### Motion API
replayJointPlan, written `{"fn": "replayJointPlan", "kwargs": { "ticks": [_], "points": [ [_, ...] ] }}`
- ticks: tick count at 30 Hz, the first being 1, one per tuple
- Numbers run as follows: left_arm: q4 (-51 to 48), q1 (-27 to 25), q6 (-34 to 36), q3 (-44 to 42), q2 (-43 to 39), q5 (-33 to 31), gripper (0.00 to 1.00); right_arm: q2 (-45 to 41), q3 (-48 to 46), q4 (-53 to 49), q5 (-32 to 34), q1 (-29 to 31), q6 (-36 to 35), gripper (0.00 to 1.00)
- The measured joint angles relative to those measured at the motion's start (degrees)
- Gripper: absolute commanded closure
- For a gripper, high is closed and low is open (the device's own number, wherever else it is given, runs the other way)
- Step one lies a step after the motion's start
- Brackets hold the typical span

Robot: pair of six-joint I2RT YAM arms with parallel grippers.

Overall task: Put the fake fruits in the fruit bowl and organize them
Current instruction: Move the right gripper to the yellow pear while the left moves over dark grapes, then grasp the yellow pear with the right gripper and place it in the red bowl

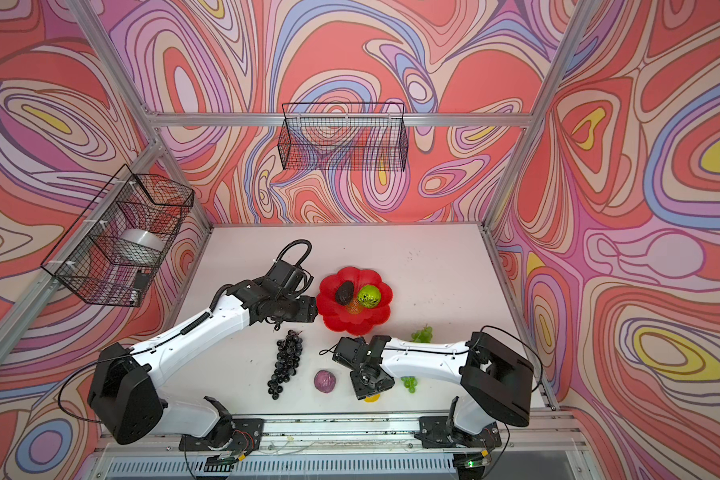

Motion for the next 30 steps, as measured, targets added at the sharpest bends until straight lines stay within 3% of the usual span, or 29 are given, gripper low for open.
{"fn": "replayJointPlan", "kwargs": {
  "ticks": [7, 15, 22, 30],
  "points": [
    [-0.4, 0.0, 0.0, 0.0, -0.1, -1.7, 0.27, -2.8, 0.2, -1.2, -1.3, -2.5, -1.5, 0.53],
    [-1.2, 0.0, 0.0, 0.0, -1.7, -3.1, 0.27, -4.8, 12.9, -7.4, -5.8, -16.3, -9.1, 0.54],
    [-1.6, 0.0, -0.7, -0.8, -4.4, -3.3, 0.27, 4.6, 30.6, -9.7, -6.8, -24.8, -20.3, 0.54],
    [-2.4, 0.0, -2.3, -4.9, -9.8, -4.2, 0.27, 17.5, 33.9, -9.4, -6.8, -30.1, -28.1, 0.53]
  ]
}}
